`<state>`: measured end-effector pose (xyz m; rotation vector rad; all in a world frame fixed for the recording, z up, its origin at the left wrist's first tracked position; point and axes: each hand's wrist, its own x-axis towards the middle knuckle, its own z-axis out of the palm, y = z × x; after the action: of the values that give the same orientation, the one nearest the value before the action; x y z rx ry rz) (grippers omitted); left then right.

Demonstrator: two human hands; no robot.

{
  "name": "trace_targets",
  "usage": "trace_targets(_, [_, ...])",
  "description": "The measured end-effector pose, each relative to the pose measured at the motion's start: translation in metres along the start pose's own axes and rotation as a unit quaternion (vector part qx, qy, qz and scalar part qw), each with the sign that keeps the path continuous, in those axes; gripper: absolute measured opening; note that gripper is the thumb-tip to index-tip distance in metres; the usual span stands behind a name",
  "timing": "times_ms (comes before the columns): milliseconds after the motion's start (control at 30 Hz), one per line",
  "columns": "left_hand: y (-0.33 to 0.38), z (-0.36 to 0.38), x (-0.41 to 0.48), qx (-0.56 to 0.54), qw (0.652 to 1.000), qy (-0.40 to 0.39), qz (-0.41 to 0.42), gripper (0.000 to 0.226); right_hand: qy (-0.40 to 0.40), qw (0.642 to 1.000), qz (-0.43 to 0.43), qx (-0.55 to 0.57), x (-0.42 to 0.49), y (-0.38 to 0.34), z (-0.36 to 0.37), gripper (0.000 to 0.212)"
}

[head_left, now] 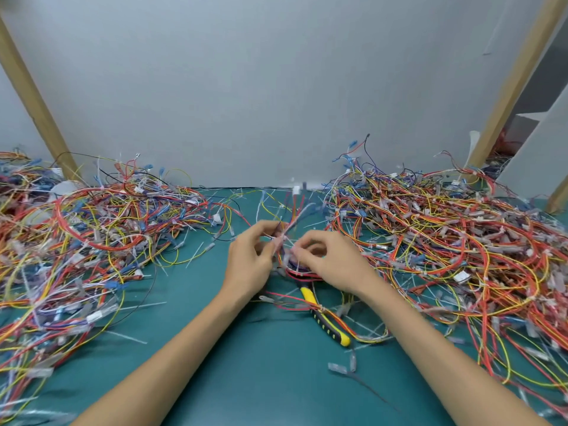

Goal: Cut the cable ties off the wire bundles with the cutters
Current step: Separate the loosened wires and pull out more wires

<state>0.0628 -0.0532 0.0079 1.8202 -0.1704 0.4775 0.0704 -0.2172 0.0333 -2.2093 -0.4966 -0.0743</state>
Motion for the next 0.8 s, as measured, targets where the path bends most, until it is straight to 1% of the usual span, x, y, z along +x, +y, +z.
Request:
trace_targets(67, [0.004, -0.002, 0.011, -0.083, 0.996, 0.015, -0.037, 0.016, -0.014, 1.000, -0.005, 0.005, 0.004, 0.003, -0.006, 0.009])
trace_targets(133, [0.012, -0.002, 0.022, -0.147, 0.987, 0.023, -0.066, 0.016, -0.011, 1.000, 0.008, 0.022, 0.004, 0.006, -0.009, 0.007])
trace_targets(167, [0.015, -0.002, 0.027, -0.163, 0.984, 0.025, -0.070, 0.014, -0.010, 1.000, 0.009, 0.023, 0.003, 0.007, -0.010, 0.007])
trace_targets(300, [0.031, 0.003, 0.047, -0.226, 0.970, 0.030, -0.080, 0.012, -0.042, 0.998, 0.018, 0.030, 0.000, 0.003, -0.019, 0.025])
trace_targets(400, [0.039, -0.001, 0.062, -0.246, 0.965, 0.050, -0.081, 0.011, -0.060, 0.996, 0.032, 0.053, -0.003, 0.001, -0.031, 0.027])
trace_targets(433, [0.041, -0.003, 0.068, -0.250, 0.963, 0.060, -0.079, 0.010, -0.076, 0.992, 0.045, 0.090, -0.004, 0.001, -0.034, 0.027])
trace_targets(500, [0.043, -0.005, 0.078, -0.249, 0.963, 0.062, -0.083, 0.013, -0.110, 0.968, 0.085, 0.209, -0.006, 0.001, -0.036, 0.027])
trace_targets(567, [0.043, -0.008, 0.085, -0.211, 0.973, 0.030, -0.088, 0.024, -0.128, 0.939, 0.100, 0.302, -0.006, -0.001, -0.035, 0.027])
trace_targets(600, [0.042, -0.009, 0.087, -0.168, 0.982, 0.012, -0.084, 0.028, -0.134, 0.924, 0.100, 0.345, -0.005, -0.001, -0.034, 0.027])
trace_targets(667, [0.037, -0.015, 0.087, -0.036, 0.998, -0.007, -0.058, 0.033, -0.138, 0.894, 0.100, 0.415, 0.000, -0.002, -0.030, 0.028])
trace_targets(733, [0.031, -0.023, 0.078, 0.115, 0.993, -0.013, -0.009, 0.035, -0.141, 0.869, 0.096, 0.464, 0.004, -0.002, -0.024, 0.028])
trace_targets(800, [0.022, -0.029, 0.062, 0.213, 0.977, -0.009, 0.023, 0.037, -0.149, 0.844, 0.090, 0.507, 0.005, 0.001, -0.015, 0.030])
